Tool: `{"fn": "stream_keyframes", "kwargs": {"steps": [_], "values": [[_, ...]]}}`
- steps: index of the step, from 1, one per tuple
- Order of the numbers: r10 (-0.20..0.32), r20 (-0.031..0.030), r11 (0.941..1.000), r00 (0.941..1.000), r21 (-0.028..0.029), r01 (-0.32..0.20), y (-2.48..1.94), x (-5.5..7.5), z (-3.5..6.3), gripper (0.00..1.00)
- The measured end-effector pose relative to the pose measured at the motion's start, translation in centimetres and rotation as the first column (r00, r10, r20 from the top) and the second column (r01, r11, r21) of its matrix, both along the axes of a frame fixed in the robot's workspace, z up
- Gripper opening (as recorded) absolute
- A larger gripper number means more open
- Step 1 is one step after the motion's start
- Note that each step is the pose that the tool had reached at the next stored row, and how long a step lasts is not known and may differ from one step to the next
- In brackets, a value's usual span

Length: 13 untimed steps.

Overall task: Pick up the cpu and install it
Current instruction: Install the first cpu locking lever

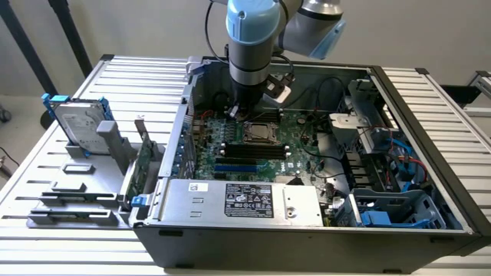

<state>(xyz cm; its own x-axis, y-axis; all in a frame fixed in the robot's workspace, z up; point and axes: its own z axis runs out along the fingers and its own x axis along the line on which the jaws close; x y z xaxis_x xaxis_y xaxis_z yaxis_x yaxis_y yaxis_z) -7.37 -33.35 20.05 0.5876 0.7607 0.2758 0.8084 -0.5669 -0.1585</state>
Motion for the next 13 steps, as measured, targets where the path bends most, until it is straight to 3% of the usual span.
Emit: {"fn": "stream_keyframes", "kwargs": {"steps": [6, 13], "values": [[0.000, 0.0000, 1.0000, 1.0000, -0.0066, 0.000, 0.00, 0.03, 0.00, 0.11], [0.000, 0.0000, 1.0000, 1.0000, -0.0086, 0.000, 0.00, 0.41, -0.03, 0.11]]}}
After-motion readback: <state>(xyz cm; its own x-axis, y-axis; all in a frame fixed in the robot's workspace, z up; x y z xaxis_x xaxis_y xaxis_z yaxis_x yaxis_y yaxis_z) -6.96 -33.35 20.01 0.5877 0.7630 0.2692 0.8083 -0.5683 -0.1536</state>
